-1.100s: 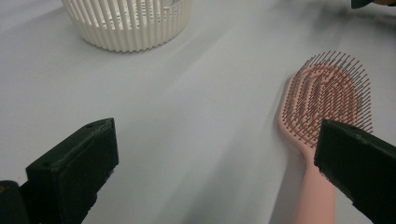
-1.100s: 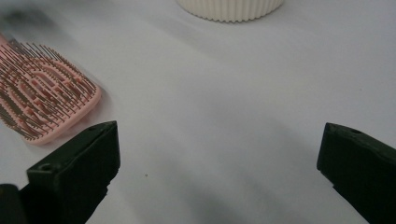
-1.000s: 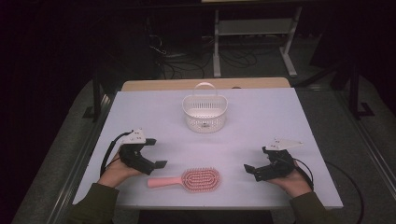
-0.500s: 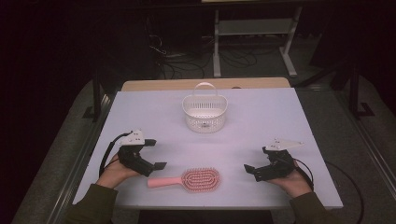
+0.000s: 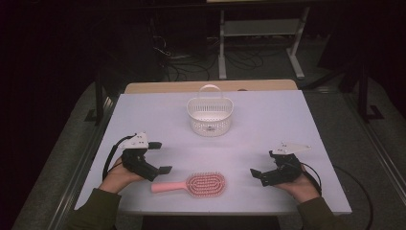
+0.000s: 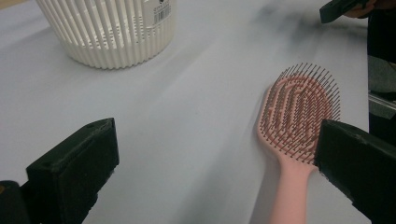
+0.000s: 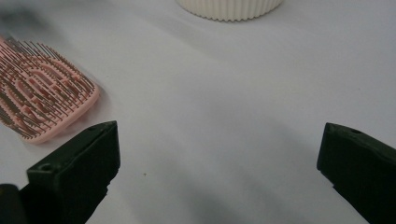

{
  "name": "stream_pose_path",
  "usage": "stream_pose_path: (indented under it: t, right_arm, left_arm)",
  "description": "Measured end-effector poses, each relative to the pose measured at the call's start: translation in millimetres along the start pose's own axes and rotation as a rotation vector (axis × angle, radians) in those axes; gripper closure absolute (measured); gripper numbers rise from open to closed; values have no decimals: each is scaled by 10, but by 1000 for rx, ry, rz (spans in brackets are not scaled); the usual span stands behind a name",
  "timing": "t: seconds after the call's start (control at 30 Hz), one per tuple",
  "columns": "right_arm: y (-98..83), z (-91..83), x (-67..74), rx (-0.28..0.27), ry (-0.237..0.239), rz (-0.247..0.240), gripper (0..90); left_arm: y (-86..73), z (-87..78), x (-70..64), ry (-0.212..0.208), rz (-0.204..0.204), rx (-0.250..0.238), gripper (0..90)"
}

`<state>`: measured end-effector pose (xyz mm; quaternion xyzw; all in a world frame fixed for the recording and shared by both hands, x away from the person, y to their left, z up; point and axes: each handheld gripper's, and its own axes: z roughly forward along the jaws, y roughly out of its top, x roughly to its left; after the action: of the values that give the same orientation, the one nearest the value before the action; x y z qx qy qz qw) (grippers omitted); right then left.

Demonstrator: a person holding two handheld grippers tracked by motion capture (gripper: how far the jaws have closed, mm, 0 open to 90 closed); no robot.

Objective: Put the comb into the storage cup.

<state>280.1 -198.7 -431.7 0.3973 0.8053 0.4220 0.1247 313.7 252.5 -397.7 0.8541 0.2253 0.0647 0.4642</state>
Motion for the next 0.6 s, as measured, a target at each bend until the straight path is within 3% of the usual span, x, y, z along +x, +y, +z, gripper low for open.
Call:
stream_pose_path:
  t: [0.6]
  right_arm:
    - [2, -3, 3, -3, -3, -2, 0]
  left_arm:
    - [98, 70, -94, -35, 26, -10, 0]
